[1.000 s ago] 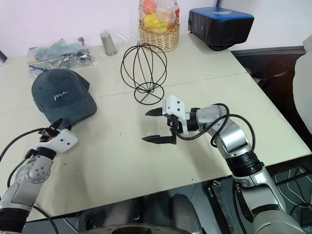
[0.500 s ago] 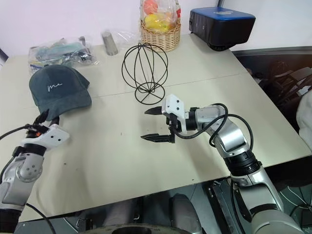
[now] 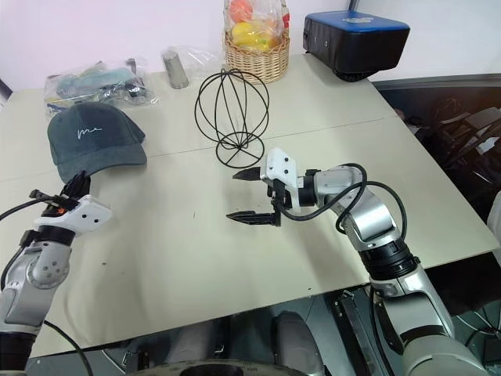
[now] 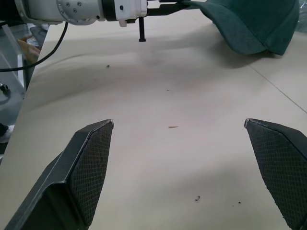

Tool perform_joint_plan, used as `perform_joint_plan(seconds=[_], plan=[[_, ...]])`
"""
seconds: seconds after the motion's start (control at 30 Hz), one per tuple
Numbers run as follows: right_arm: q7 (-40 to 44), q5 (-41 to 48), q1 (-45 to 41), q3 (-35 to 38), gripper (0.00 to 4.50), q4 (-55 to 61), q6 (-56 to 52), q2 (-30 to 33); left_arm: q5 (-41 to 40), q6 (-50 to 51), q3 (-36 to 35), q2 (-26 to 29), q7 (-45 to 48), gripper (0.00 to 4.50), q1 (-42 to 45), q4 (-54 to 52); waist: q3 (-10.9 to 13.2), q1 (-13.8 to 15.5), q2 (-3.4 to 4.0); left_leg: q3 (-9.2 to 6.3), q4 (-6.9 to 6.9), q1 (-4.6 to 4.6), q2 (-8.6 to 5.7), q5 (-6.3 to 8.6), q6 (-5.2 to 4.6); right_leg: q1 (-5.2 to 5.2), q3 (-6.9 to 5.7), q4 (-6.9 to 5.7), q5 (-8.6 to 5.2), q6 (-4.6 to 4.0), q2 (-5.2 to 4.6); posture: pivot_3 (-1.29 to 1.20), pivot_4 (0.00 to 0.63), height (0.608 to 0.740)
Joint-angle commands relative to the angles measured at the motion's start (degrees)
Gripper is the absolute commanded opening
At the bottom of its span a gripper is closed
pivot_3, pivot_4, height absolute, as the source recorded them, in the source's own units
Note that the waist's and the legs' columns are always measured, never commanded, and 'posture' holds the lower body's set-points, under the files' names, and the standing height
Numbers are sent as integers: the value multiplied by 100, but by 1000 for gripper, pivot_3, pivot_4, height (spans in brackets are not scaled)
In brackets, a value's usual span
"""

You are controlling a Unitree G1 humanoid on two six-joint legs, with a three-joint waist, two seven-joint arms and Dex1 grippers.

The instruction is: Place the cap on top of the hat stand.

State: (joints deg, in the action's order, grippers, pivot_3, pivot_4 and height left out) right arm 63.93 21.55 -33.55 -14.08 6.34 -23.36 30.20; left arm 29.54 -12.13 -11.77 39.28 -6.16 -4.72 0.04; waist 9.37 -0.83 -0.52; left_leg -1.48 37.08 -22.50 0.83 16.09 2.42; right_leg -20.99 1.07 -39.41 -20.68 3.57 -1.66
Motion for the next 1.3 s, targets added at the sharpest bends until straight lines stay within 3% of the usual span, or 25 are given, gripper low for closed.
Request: perform_joint_plan(seconds=[0.03, 0.43, 0.67, 0.9, 1.3], plan=[[-29, 50, -106, 171, 4500, 88, 82, -48, 32, -57, -50, 17, -42, 25, 63, -104, 0, 0, 0, 0, 0, 0, 0, 0, 0, 0, 0, 0, 0, 0, 0, 0, 150, 740], [-94, 34, -106, 155, 4500, 89, 105, -79, 128, -528, -294, 412, -302, 25, 623, 6, 1, 5, -2, 0, 1, -2, 0, 0, 0, 0, 0, 0, 0, 0, 0, 0, 150, 740], [-155, -7, -115, 181, 4500, 62, 140, -68, -760, -1067, -520, 366, -230, 25, 1271, 344, 2, 4, -4, 1, 2, -7, 0, 0, 0, -7, -1, -2, 0, 0, 2, 0, 150, 740], [-192, -46, -112, 243, 4500, -32, 178, -25, -1427, -971, -414, 401, 253, 25, 2338, 797, 3, 18, -5, 1, 7, -12, -1, -1, 1, -10, -3, -5, 1, 1, 3, 0, 150, 740], [-224, -115, -56, 298, 4500, -64, 246, -4, -2348, -829, 344, 88, 1899, 25, 3917, 1077, 3, 3, -7, 0, 36, -60, -3, -9, 14, -49, -5, -19, 3, 5, 9, 0, 150, 740]])
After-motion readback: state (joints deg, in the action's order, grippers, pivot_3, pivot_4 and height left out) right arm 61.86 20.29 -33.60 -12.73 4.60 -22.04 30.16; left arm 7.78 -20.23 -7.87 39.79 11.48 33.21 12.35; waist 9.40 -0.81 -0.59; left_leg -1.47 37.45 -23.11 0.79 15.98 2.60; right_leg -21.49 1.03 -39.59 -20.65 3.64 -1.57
